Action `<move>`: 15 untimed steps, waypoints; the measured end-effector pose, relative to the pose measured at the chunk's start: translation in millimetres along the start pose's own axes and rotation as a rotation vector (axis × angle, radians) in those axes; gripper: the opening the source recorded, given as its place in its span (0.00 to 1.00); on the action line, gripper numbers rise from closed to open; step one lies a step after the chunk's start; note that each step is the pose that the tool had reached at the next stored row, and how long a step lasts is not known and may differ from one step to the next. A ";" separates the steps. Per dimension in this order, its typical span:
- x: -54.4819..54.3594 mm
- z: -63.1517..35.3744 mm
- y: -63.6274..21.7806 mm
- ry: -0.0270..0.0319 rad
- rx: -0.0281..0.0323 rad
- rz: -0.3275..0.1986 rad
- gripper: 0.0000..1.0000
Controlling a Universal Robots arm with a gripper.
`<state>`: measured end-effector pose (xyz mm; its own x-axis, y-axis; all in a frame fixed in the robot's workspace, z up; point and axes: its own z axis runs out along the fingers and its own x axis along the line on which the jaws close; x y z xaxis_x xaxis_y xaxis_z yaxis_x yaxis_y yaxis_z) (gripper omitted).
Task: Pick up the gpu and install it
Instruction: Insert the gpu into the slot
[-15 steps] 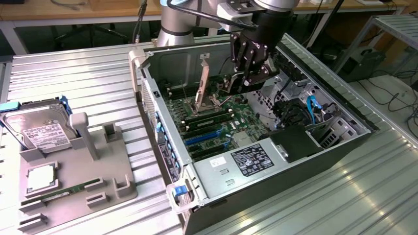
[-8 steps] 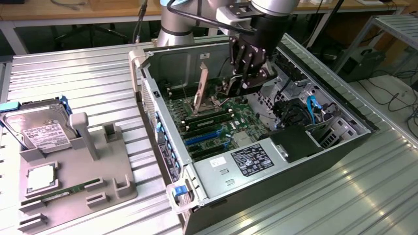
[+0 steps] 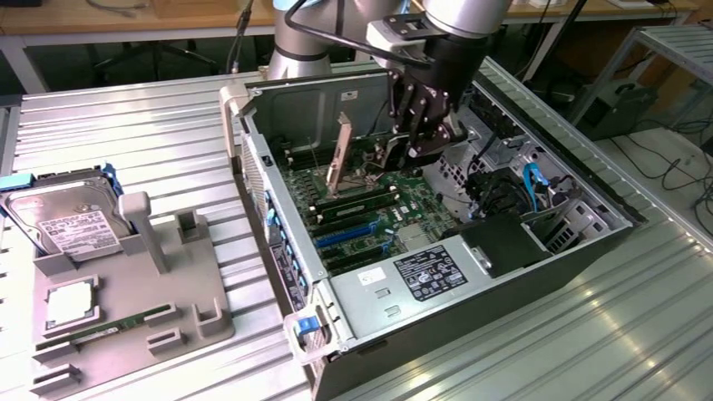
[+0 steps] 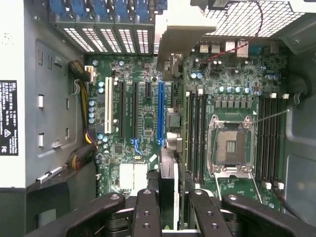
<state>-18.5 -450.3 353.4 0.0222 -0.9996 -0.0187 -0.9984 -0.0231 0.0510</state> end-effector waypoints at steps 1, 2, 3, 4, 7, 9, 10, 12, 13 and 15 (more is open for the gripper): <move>0.0 1.2 0.0 -0.0001 -0.0034 0.000 0.28; 0.0 2.4 -0.1 -0.0002 -0.0070 0.000 0.28; 0.1 3.5 -0.2 -0.0003 -0.0114 0.000 0.28; 0.1 4.7 -0.3 -0.0003 -0.0166 0.000 0.28; 0.2 8.2 -0.6 -0.0007 -0.0303 0.001 0.28; 0.2 10.6 -0.8 -0.0009 -0.0401 0.001 0.28; 0.2 11.9 -0.9 -0.0011 -0.0442 0.001 0.28; 0.3 14.3 -1.1 -0.0012 -0.0516 0.001 0.28; 0.3 15.7 -1.2 -0.0014 -0.0560 0.001 0.28; 0.3 18.1 -1.3 -0.0015 -0.0641 0.001 0.28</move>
<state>-18.1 -450.3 335.2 0.0209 -0.9996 -0.0201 -0.9931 -0.0231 0.1149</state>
